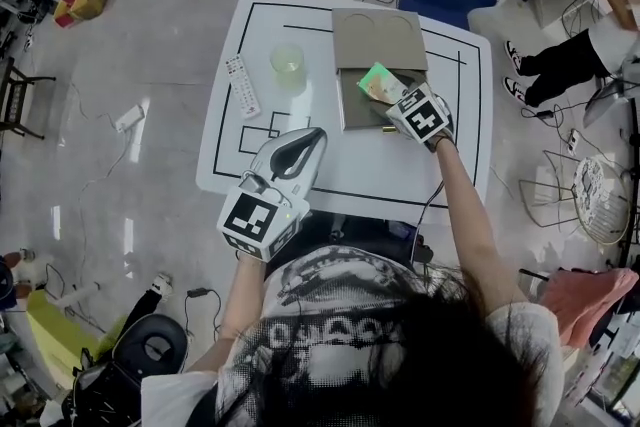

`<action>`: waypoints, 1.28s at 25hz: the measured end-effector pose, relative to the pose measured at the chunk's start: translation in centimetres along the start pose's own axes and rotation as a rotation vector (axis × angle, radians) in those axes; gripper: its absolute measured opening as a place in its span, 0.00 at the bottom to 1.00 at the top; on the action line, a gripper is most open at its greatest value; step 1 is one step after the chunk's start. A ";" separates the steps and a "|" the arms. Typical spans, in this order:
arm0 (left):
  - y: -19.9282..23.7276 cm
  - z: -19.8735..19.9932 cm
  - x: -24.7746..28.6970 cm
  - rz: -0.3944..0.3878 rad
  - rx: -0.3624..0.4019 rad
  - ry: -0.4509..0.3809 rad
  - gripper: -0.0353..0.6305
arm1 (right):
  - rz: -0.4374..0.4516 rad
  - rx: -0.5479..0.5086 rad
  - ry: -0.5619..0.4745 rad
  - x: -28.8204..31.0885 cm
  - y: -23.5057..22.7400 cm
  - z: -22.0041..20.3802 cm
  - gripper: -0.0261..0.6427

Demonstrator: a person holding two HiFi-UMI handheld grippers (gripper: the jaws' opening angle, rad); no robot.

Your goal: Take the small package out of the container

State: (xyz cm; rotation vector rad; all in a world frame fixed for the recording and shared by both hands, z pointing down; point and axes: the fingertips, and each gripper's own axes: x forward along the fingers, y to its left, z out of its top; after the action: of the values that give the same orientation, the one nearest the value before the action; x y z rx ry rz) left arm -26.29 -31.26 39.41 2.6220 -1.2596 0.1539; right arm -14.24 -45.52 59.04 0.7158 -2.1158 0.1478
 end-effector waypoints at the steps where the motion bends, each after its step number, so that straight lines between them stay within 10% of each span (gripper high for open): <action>1: 0.1 0.0 -0.1 -0.002 0.000 -0.002 0.05 | -0.005 0.017 -0.016 -0.6 0.2 0.5 0.58; 21: -1.5 -2.2 -1.3 -0.173 0.000 0.041 0.05 | -0.060 0.398 -0.230 -10.1 10.3 2.4 0.58; 32: -7.1 -3.3 0.0 -0.227 0.010 0.045 0.05 | -0.031 0.419 -0.212 -14.1 14.0 -2.9 0.58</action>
State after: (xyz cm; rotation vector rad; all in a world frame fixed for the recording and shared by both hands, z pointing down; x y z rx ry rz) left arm -20.77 -26.13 41.52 2.7291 -0.9404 0.1793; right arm -13.39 -26.76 51.93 1.0465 -2.3002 0.5300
